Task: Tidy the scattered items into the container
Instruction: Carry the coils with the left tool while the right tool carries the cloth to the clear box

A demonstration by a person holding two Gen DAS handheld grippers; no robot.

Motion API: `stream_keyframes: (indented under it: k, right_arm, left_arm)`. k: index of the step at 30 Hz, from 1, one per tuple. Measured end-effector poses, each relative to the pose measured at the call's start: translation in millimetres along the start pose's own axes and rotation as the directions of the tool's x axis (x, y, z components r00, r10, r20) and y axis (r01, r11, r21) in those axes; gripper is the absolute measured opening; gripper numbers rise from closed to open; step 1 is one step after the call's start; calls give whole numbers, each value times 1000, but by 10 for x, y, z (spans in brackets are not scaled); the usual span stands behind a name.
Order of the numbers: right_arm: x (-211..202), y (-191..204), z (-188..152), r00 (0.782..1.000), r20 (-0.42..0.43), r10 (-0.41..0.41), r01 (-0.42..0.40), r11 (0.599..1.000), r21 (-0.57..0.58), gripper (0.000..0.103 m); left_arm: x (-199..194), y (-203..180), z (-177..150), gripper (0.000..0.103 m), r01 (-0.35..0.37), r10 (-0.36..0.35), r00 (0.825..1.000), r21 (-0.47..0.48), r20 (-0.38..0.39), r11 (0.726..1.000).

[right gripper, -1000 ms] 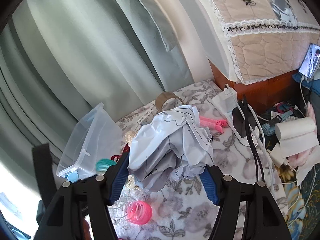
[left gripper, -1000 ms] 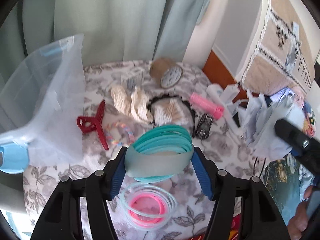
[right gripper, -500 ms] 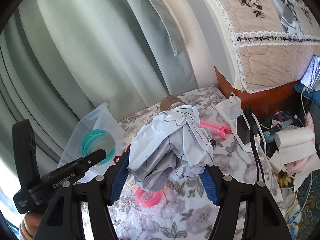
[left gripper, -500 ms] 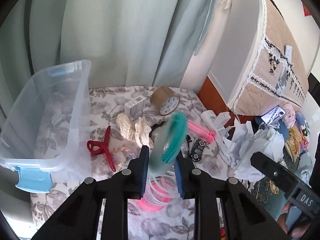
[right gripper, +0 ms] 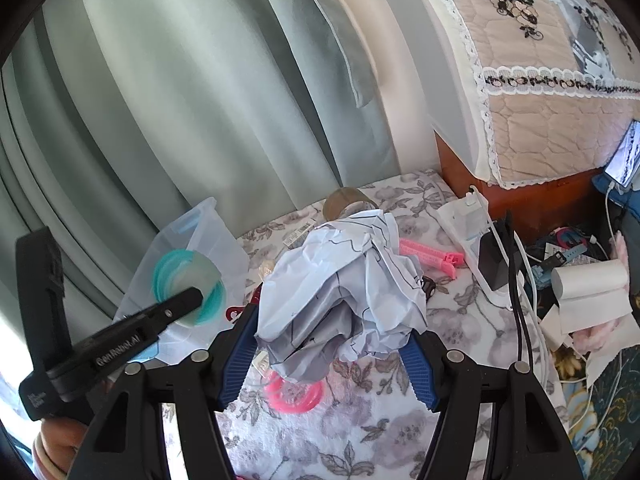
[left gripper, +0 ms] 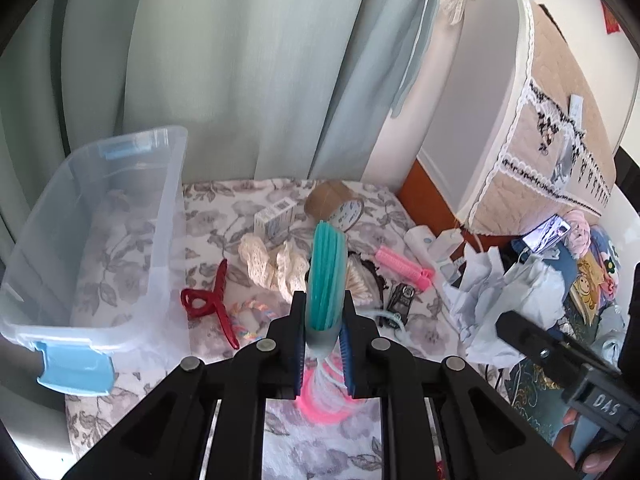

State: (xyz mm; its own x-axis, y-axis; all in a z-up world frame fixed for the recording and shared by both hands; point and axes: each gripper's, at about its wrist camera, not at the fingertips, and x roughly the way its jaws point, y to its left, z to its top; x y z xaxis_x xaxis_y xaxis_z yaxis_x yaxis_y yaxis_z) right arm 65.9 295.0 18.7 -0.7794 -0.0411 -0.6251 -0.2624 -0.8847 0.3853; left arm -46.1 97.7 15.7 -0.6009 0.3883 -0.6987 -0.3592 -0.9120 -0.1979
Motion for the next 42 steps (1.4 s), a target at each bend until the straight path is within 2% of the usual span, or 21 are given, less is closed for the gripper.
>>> stream_keyframes:
  k: [8, 11, 14, 17, 20, 21, 26, 32, 36, 42]
  right_arm:
    - [-58, 211, 206, 999, 36, 14, -12, 998, -59, 70]
    - [-80, 347, 313, 998, 55, 31, -26, 996, -90, 70]
    - [-98, 495, 411, 996, 70, 61, -53, 992, -114, 70]
    - [-79, 673, 481, 992, 72, 99, -88, 985, -148, 70]
    - [13, 869, 505, 989, 49, 139, -128, 976, -179, 70]
    - [49, 924, 504, 988, 40, 147, -137, 973, -186, 70]
    - [249, 1263, 485, 978, -7, 207, -203, 954, -222, 70]
    - [545, 1612, 386, 970, -90, 227, -243, 927, -285, 70]
    - [680, 1718, 329, 955, -128, 266, -293, 912, -286, 70]
    - [868, 2002, 254, 941, -182, 285, -331, 884, -330, 70]
  left_arm:
    - [-404, 145, 375, 15, 16, -13, 991, -25, 132, 1000]
    - [-653, 258, 556, 15, 28, -18, 979, -44, 201, 999]
    - [-946, 391, 698, 15, 26, -7, 959, -63, 283, 998]
    - [-1200, 541, 778, 15, -10, 41, 935, -89, 352, 996]
    - [-1355, 660, 824, 15, -135, 162, 905, -95, 394, 986]
    - [-1391, 719, 839, 15, -153, 182, 897, -103, 402, 983]
    - [-1474, 1103, 810, 15, -199, 260, 877, -188, 403, 962]
    - [-1322, 1523, 591, 15, -219, 319, 882, -297, 347, 930]
    - [-1136, 1695, 465, 15, -227, 334, 899, -349, 283, 909]
    - [-934, 1843, 287, 15, -234, 337, 913, -385, 228, 893]
